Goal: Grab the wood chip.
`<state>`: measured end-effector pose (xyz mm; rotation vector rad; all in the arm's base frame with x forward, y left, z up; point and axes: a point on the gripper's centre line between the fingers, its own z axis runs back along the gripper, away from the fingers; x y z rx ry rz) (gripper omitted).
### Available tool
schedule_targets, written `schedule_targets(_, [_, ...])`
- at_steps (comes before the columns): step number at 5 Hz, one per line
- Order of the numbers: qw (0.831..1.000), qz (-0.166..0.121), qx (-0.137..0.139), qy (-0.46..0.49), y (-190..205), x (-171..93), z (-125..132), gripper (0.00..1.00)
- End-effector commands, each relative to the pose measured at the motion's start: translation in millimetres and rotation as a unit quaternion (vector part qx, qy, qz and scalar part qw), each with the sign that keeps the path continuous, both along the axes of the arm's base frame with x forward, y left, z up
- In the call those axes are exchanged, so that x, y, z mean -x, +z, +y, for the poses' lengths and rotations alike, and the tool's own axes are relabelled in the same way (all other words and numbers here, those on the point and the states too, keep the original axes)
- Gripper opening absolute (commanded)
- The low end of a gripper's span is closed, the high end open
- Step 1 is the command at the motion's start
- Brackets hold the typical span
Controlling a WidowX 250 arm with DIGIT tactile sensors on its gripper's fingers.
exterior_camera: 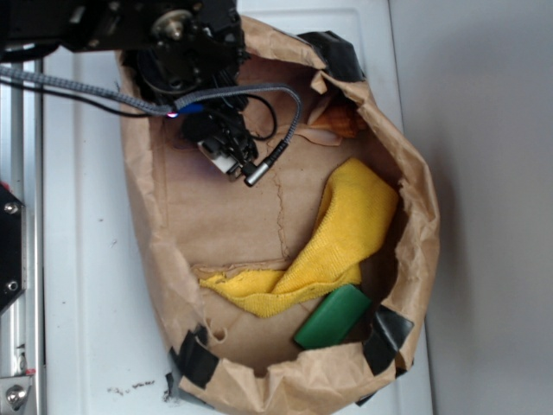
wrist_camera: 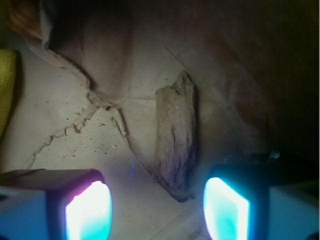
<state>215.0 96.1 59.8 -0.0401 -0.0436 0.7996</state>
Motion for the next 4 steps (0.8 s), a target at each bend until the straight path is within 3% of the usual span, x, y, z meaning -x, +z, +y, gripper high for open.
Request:
schedule_targets(1, [1.000,0.011,-0.008,0.019,-5.5,-27.2,29.3,1.00])
schedule_targets(2, [0.999,0.014,-0.038,0.008,-24.5,-39.7,42.8,1.00])
schedule_targets(3, [0.997,0.035,-0.067,0.008,-32.4,-47.7,56.2,1.00])
schedule_targets(4, [0.997,0.026,-0.072,0.010,-29.2,-52.7,63.2,1.00])
